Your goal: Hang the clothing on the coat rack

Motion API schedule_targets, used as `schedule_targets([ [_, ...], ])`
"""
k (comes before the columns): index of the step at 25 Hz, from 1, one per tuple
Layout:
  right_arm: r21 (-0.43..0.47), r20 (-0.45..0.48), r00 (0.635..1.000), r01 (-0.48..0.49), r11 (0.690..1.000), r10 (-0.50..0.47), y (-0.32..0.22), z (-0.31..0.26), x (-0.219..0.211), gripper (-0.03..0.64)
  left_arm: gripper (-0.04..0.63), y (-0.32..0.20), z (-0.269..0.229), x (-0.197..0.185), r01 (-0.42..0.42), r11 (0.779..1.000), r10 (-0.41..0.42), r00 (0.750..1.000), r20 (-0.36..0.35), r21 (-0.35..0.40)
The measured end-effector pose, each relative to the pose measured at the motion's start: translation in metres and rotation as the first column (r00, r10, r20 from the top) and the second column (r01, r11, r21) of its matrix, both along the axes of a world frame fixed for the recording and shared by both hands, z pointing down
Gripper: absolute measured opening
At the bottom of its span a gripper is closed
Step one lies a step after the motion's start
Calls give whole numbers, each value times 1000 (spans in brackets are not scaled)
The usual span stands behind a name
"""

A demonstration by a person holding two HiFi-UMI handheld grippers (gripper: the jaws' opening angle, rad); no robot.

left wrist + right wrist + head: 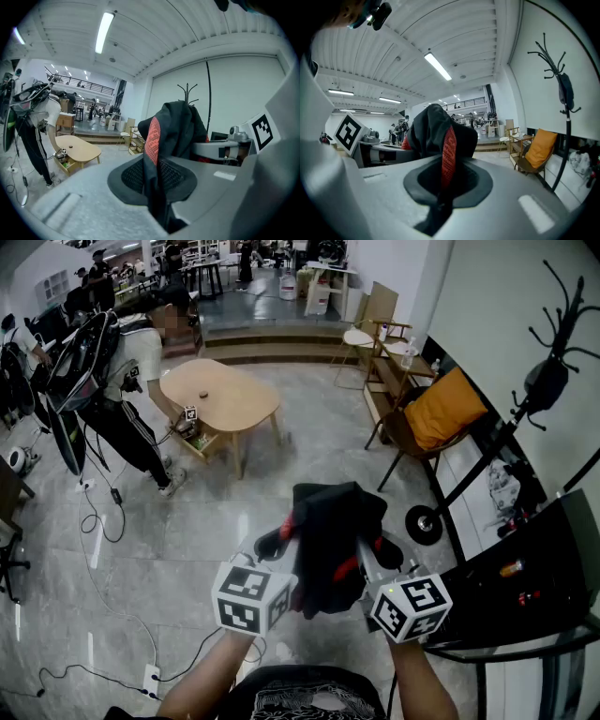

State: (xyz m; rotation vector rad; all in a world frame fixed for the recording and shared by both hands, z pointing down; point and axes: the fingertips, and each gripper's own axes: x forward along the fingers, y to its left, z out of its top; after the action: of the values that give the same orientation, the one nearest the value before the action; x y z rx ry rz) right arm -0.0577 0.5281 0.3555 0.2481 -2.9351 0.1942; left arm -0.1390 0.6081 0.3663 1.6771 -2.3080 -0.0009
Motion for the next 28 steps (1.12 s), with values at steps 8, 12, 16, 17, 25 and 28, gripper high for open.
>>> schedule_targets([
  [8, -11, 3, 1000, -6, 1000, 6, -10, 4, -5, 26, 34, -15, 3, -5, -16, 1000, 16, 1000, 2, -8],
  [12, -22, 5, 1000, -8, 1000, 8, -20, 6, -9, 26, 34, -25, 6, -8, -20, 1000, 20, 1000, 1, -18],
  [16, -35, 6, 1000, -7, 999, 8, -31, 12, -12, 26, 34, -37, 9, -12, -23, 999, 23, 1000, 2, -28],
  [17, -40, 6, 1000, -8, 999, 8, -36, 13, -13, 26, 34, -42, 9, -12, -24, 999, 24, 1000, 3, -32],
  [25, -58, 14, 1000, 26, 998, -25, -92, 21, -29, 26, 34, -98, 13, -26, 5, 999, -4, 1000, 17, -48],
  [28, -62, 22, 999, 42, 997, -41, -116, 20, -33, 26, 34, -122, 12, -29, 20, 999, -20, 1000, 16, -50],
])
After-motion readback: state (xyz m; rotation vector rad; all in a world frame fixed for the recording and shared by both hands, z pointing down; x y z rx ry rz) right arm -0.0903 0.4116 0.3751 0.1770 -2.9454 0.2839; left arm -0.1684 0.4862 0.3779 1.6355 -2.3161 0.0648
